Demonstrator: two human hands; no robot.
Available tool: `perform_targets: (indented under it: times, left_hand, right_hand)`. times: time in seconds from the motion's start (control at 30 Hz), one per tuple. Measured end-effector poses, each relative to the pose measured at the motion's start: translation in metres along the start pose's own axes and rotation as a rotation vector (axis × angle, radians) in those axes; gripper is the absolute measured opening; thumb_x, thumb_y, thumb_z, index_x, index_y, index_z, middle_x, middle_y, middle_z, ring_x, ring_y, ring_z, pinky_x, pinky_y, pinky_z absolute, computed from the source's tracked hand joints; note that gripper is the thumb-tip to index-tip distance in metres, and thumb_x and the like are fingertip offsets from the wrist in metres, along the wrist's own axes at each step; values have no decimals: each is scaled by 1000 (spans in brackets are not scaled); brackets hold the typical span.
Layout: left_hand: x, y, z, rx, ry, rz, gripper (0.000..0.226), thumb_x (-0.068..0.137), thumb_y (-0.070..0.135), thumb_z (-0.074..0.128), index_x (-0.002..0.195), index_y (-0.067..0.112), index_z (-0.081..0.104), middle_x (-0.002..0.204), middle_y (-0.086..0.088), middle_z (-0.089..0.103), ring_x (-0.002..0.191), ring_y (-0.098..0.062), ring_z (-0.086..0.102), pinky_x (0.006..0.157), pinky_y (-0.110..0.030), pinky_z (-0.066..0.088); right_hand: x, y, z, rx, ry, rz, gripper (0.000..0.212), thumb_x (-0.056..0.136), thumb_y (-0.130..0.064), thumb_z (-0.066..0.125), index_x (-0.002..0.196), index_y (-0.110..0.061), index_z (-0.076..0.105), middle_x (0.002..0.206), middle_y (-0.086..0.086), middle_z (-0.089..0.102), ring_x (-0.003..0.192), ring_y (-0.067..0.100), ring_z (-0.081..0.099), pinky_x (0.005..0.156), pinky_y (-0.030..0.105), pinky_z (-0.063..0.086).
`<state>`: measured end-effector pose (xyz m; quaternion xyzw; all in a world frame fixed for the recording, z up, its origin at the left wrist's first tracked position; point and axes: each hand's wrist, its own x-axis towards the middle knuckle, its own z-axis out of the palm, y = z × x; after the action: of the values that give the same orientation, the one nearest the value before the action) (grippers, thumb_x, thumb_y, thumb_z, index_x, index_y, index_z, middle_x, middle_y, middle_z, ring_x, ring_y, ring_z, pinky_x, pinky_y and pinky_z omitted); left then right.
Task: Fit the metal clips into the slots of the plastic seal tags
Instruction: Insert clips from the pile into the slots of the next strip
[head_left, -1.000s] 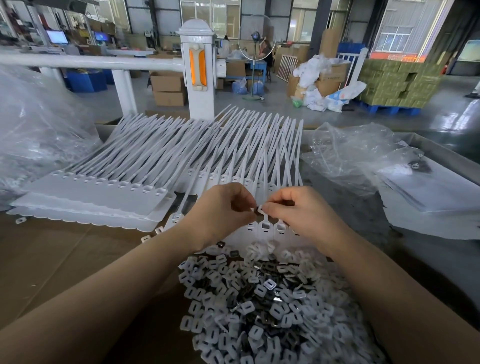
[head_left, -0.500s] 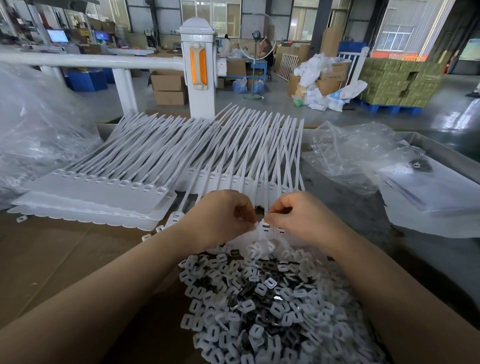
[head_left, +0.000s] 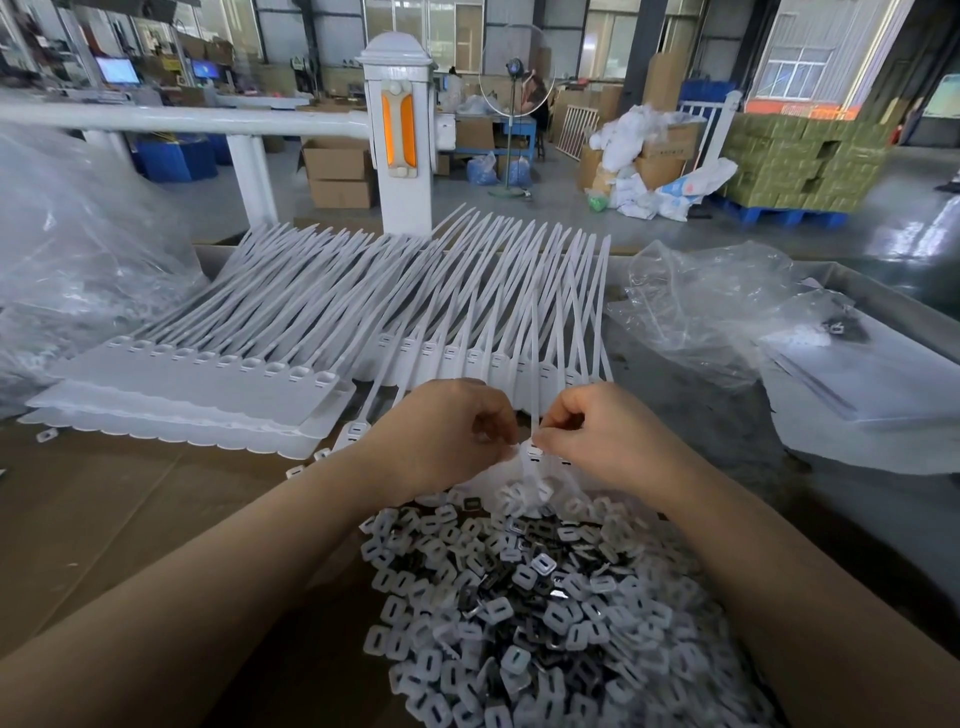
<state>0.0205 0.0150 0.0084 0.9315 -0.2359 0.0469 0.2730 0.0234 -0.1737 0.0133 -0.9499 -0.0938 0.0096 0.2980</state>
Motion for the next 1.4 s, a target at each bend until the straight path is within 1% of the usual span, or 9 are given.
perform_targets:
  times: [0.1,0.27,0.37,0.53,0.67,0.8,0.93,1.2,1.4]
  left_hand:
    - [0,-2,0,2,5,26,12,84,27,76,84,36,68,83,19,62,81,5,58,69,-7,43]
    - [-1,-3,0,12,-2,59,9,87,30,73,94,35,70,87,16,62,82,3,58,70,-8,43]
    - [-2,-2,-2,35,-10,86,12,89,29,71,100,34,71,89,14,61,83,-1,59,74,-17,49]
    - [-5,2,-6,137,-76,168,25,94,24,64,117,32,69,101,8,60,91,-7,59,86,-33,51]
    - [-8,7,-9,301,-91,257,29,98,28,56,125,34,63,103,7,58,94,-12,56,87,-35,50]
    - [-9,13,-12,471,-97,371,29,101,31,46,127,32,58,97,6,55,87,-13,50,82,-33,48]
    - [-9,18,-10,554,-69,465,27,99,22,49,123,26,58,96,4,57,86,-16,49,80,-35,48]
    - [-7,14,-11,455,-87,388,24,99,29,51,119,29,64,106,9,62,93,-13,57,87,-35,48]
    - [-7,11,-9,391,-75,311,25,97,30,55,120,34,64,105,10,57,99,-10,48,91,-32,42]
  right_hand:
    - [0,0,1,-17,0,-4,19,87,-34,71,71,-32,62,72,-12,66,68,4,63,69,27,49]
    - [1,0,1,6,-16,5,16,85,-30,74,74,-30,62,71,-12,63,63,3,59,58,20,42]
    - [2,1,1,31,-25,20,16,85,-27,74,76,-29,62,70,-11,60,61,1,54,54,17,37]
    - [1,1,-1,145,-14,61,11,93,-23,62,83,-29,62,83,-10,65,74,7,60,59,23,42]
    - [2,1,0,167,2,71,12,94,-22,59,85,-29,63,85,-10,66,79,8,63,63,25,47]
    - [4,3,2,179,9,86,9,94,-27,60,86,-30,63,86,-10,69,81,11,66,72,30,53]
    - [6,4,3,162,23,82,9,94,-29,59,85,-31,62,84,-12,68,78,7,64,72,30,53]
    - [7,6,3,168,16,78,9,94,-30,60,86,-30,63,84,-10,70,78,8,66,76,32,55]
    - [6,5,3,166,21,79,8,94,-30,60,86,-31,63,84,-10,70,79,9,66,72,30,53]
